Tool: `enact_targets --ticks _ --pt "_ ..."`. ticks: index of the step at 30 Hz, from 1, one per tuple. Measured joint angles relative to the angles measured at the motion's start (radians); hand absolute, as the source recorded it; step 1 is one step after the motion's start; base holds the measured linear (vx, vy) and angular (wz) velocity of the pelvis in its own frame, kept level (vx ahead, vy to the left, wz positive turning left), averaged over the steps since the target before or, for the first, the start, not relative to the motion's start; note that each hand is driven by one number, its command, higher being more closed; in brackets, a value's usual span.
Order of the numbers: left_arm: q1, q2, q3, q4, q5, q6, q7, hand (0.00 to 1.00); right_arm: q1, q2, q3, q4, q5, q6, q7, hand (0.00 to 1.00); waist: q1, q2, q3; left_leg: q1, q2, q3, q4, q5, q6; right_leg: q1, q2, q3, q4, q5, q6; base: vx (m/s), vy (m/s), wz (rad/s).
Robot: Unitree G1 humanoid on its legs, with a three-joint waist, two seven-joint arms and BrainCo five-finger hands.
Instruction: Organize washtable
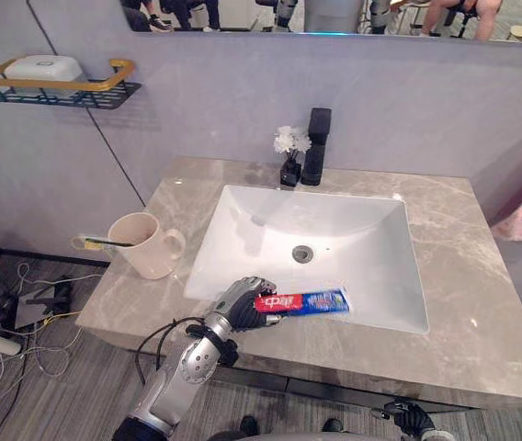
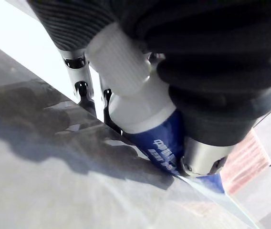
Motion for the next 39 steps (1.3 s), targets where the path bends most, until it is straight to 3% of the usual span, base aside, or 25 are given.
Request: enact_targets --ticks 9,17,21,27,29,33,39 --pt "0.024 -0.028 0.031 -0.001 -0.034 0.030 0.050 1.00 -0.007 0.041 -0.127 -0.039 0.078 -0.003 -0.027 0.00 -0.009 0.009 0.009 0.021 0.005 0.069 0.002 -0.021 -0.003 -0.010 0.001 0.061 -0.004 0.004 0.000 0.00 0.029 -0.21" --pt "0.011 -0.072 0.027 -0.007 -0.113 0.046 0.082 1.00 -0.022 0.029 -0.319 -0.081 0.105 -0.008 -0.084 0.00 -0.012 0.005 0.008 0.026 0.018 0.110 0.003 -0.026 -0.006 -0.027 0.013 0.099 0.000 0.009 -0.005 0.02 0.010 -0.17" --pt "-0.102 -0.107 -0.013 -0.006 -0.139 0.052 0.088 1.00 -0.022 -0.025 -0.468 -0.100 0.106 -0.001 -0.112 0.00 -0.011 -0.003 0.006 0.023 0.017 0.109 0.003 -0.028 -0.004 -0.028 0.013 0.102 0.000 0.009 -0.005 0.02 0.013 0.04" --pt "-0.198 -0.141 -0.031 -0.006 -0.175 0.052 0.091 1.00 -0.009 -0.080 -0.524 -0.234 0.091 0.020 -0.129 0.00 -0.023 -0.023 0.006 0.023 0.017 0.114 0.018 -0.040 0.000 -0.025 0.013 0.113 0.001 0.010 -0.004 0.00 0.016 -0.05" --pt "-0.203 -0.141 -0.034 -0.006 -0.179 0.052 0.091 1.00 -0.001 -0.093 -0.547 -0.320 0.058 0.042 -0.127 0.00 -0.034 -0.032 0.008 0.024 0.017 0.122 0.038 -0.055 0.001 -0.025 0.011 0.124 0.010 0.009 -0.004 0.00 0.029 -0.13" --pt "-0.207 -0.143 -0.032 -0.006 -0.179 0.058 0.084 1.00 0.011 -0.134 -0.600 -0.522 0.035 0.043 -0.124 0.00 -0.050 -0.032 0.004 0.026 0.014 0.135 0.059 -0.069 0.007 -0.024 0.009 0.132 0.021 0.009 -0.002 -0.02 0.035 -0.10" --pt "-0.207 -0.143 0.016 -0.010 -0.179 0.068 0.081 1.00 -0.022 -0.288 -0.640 -0.747 0.024 0.018 -0.123 0.00 -0.058 -0.034 -0.002 0.035 0.011 0.146 0.073 -0.075 0.010 -0.025 0.002 0.152 0.045 0.004 0.005 -0.02 0.023 -0.04"
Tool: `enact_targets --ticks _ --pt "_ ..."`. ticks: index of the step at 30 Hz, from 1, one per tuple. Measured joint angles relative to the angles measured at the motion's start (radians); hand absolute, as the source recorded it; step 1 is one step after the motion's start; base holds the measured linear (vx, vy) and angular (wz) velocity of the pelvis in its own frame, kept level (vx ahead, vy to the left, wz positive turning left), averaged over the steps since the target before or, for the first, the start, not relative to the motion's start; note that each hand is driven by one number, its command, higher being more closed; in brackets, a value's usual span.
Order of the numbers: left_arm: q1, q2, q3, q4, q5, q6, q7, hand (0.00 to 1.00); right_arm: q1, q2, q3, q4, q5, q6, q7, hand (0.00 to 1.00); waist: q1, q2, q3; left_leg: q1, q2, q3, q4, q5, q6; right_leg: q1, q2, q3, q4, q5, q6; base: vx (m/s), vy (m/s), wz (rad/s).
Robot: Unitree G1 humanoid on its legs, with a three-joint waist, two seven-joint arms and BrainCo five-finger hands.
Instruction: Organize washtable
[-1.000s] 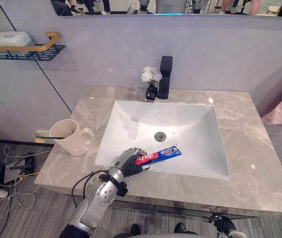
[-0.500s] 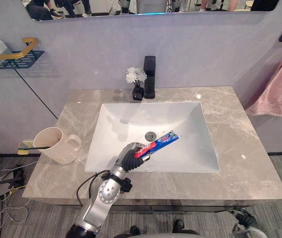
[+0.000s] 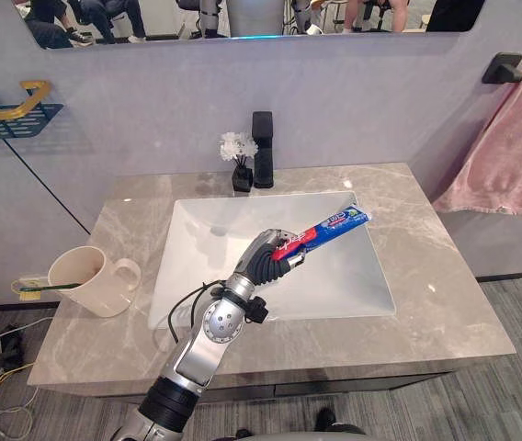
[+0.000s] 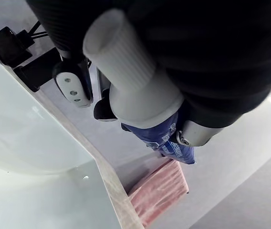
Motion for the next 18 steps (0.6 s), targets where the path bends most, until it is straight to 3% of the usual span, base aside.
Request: enact_targets --ticks 4,9,13,18 --pt "0.002 0.002 0.014 -0.022 0.000 0.003 0.000 1.00 -0.026 -0.046 0.032 -0.067 0.032 -0.025 0.024 0.00 0.015 -0.008 -0.006 0.005 -0.001 0.012 0.001 -0.010 -0.001 -0.001 -0.002 0.004 0.003 -0.001 0.002 -0.03 0.021 -0.11" --pt "0.015 0.000 0.013 -0.076 -0.009 0.001 -0.001 1.00 -0.137 -0.077 0.158 -0.140 0.129 -0.097 0.033 0.00 0.017 0.000 -0.020 0.006 -0.005 0.012 0.001 -0.012 0.003 0.001 -0.006 0.007 0.009 -0.004 0.005 -0.01 0.019 -0.03" --pt "0.028 -0.008 -0.003 -0.089 -0.042 -0.003 0.000 1.00 -0.239 -0.077 0.362 -0.150 0.347 -0.157 0.099 0.00 0.041 0.008 -0.026 0.004 -0.008 0.000 0.016 -0.010 0.009 0.001 -0.009 0.000 0.014 -0.003 0.004 0.03 0.021 0.10" --pt "0.039 -0.007 -0.037 -0.089 -0.067 -0.003 0.000 1.00 -0.301 -0.044 0.513 -0.151 0.546 -0.164 0.179 0.00 0.059 0.009 -0.027 -0.008 -0.015 -0.039 0.019 -0.007 0.012 0.015 -0.019 -0.039 0.014 -0.003 0.004 0.02 0.025 0.27"
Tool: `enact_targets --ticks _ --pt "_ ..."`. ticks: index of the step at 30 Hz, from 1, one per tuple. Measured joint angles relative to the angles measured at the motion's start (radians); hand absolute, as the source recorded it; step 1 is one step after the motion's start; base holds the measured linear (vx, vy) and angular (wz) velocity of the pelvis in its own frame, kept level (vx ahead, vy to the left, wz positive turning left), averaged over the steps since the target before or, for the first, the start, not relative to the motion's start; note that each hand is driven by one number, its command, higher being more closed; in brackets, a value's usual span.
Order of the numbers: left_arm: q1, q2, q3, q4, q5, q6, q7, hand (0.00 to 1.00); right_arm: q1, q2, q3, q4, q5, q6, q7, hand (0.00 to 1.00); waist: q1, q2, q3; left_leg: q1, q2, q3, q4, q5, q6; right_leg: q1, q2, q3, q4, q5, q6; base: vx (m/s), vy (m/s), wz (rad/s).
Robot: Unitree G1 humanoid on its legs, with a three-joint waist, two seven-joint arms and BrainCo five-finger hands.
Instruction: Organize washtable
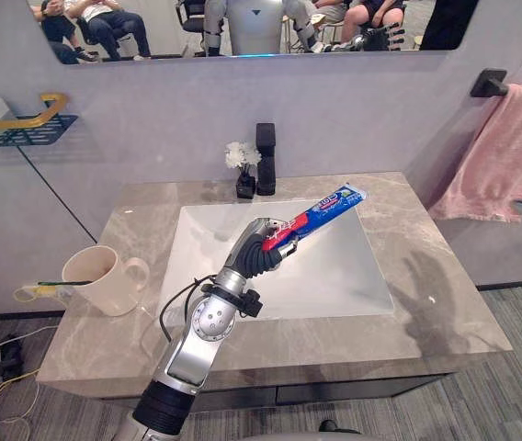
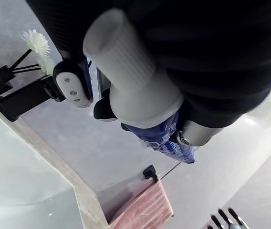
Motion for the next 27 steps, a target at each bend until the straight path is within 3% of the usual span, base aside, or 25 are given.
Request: enact_targets --ticks 7,10,12,14,15,18,27 --pt "0.001 -0.001 0.005 -0.042 -0.033 0.000 0.029 1.00 -0.003 0.126 0.179 -0.002 0.216 0.023 0.085 0.00 0.031 0.000 -0.001 -0.003 -0.004 -0.028 -0.002 0.001 0.002 0.011 -0.003 -0.023 -0.001 0.000 0.000 0.01 0.021 0.11" --pt "0.001 -0.014 0.006 -0.044 -0.038 0.000 0.054 1.00 -0.005 0.246 0.308 -0.002 0.220 0.028 0.074 0.00 0.043 -0.002 -0.002 -0.012 -0.006 -0.028 -0.007 0.002 0.003 0.015 -0.002 -0.024 -0.021 0.000 0.000 -0.02 -0.001 0.00" --pt "0.000 -0.039 0.007 -0.045 -0.038 0.002 0.072 1.00 -0.030 0.329 0.411 0.008 0.185 0.055 0.073 0.00 0.045 -0.001 -0.002 -0.005 -0.009 -0.037 -0.023 0.016 0.002 0.020 -0.001 -0.040 -0.032 0.002 0.002 0.00 -0.004 0.21" --pt "0.004 -0.055 0.018 -0.055 -0.038 0.002 0.073 1.00 -0.058 0.335 0.419 0.009 0.182 0.079 0.080 0.00 0.058 -0.001 -0.002 -0.005 -0.012 -0.047 -0.031 0.025 0.003 0.022 -0.003 -0.047 -0.032 0.004 0.002 0.02 0.016 0.20" --pt "0.015 -0.054 0.033 -0.077 -0.038 0.002 0.087 1.00 -0.071 0.321 0.408 0.004 0.238 0.088 0.106 0.00 0.066 -0.003 -0.001 -0.003 -0.013 -0.049 -0.031 0.025 0.003 0.024 -0.003 -0.047 -0.032 0.004 0.002 0.01 0.032 0.08" --pt "0.021 -0.029 0.068 -0.091 -0.041 0.002 0.126 1.00 -0.069 0.302 0.424 -0.008 0.345 0.073 0.126 0.00 0.070 -0.005 0.000 0.008 -0.014 -0.049 -0.037 0.025 0.004 0.031 -0.004 -0.045 -0.032 0.004 0.002 0.01 0.023 0.00" --pt "0.051 -0.030 0.054 -0.095 -0.041 0.002 0.133 1.00 -0.066 0.332 0.528 -0.052 0.352 0.111 0.164 0.00 0.069 -0.022 0.007 0.016 -0.013 -0.035 -0.060 0.025 0.003 0.035 -0.002 -0.038 -0.051 0.006 0.005 -0.02 0.012 -0.04"
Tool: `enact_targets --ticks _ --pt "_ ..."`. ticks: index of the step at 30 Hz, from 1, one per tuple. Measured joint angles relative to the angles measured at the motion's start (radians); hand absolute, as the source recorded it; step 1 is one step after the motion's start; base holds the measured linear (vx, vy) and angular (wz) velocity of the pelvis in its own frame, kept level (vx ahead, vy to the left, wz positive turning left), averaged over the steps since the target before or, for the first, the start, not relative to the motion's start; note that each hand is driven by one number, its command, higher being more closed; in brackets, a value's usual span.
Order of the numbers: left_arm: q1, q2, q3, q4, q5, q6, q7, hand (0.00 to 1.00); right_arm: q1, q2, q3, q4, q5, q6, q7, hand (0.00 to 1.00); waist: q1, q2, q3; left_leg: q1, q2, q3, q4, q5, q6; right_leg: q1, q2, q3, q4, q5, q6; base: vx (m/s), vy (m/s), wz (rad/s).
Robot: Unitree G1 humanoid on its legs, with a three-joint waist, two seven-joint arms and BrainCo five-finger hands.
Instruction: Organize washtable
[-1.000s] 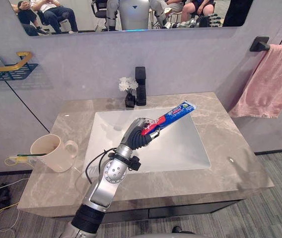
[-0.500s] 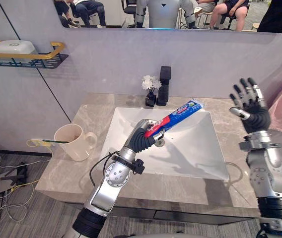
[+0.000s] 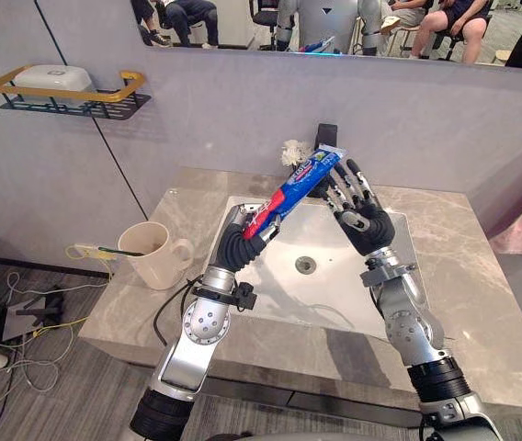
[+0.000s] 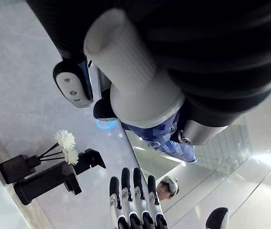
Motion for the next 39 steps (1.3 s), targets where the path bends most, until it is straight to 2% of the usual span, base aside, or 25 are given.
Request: enact_targets --ticks 11,21,22,39 --pt "0.008 -0.002 -0.008 0.000 -0.021 0.000 0.001 1.00 0.000 0.042 0.014 0.000 0.011 0.000 -0.009 0.00 0.001 0.000 0.000 0.005 -0.001 0.005 -0.005 0.000 0.000 0.000 0.001 -0.002 -0.001 0.001 0.001 0.02 0.011 0.00" --pt "0.010 -0.002 -0.091 0.000 -0.030 0.000 -0.002 1.00 -0.021 0.090 0.051 0.000 0.042 -0.002 -0.043 0.00 0.004 -0.001 0.000 -0.001 -0.001 0.006 -0.008 0.000 0.000 0.000 0.001 -0.002 -0.007 0.001 0.001 -0.02 -0.001 0.00" --pt "0.010 -0.002 -0.098 0.000 -0.036 0.000 -0.003 1.00 -0.026 0.096 0.052 0.000 0.042 -0.003 -0.043 1.00 0.003 -0.001 0.000 -0.002 0.000 0.005 -0.009 0.000 0.000 -0.001 0.001 -0.002 -0.007 0.001 0.001 0.00 0.000 0.00" --pt "0.017 -0.019 -0.135 0.014 -0.068 -0.002 0.006 1.00 -0.055 0.117 0.088 -0.032 0.070 -0.023 -0.066 1.00 0.005 -0.003 -0.001 -0.004 -0.002 -0.017 -0.012 0.000 0.000 -0.002 0.002 -0.011 -0.007 0.001 0.001 0.00 0.000 0.03"
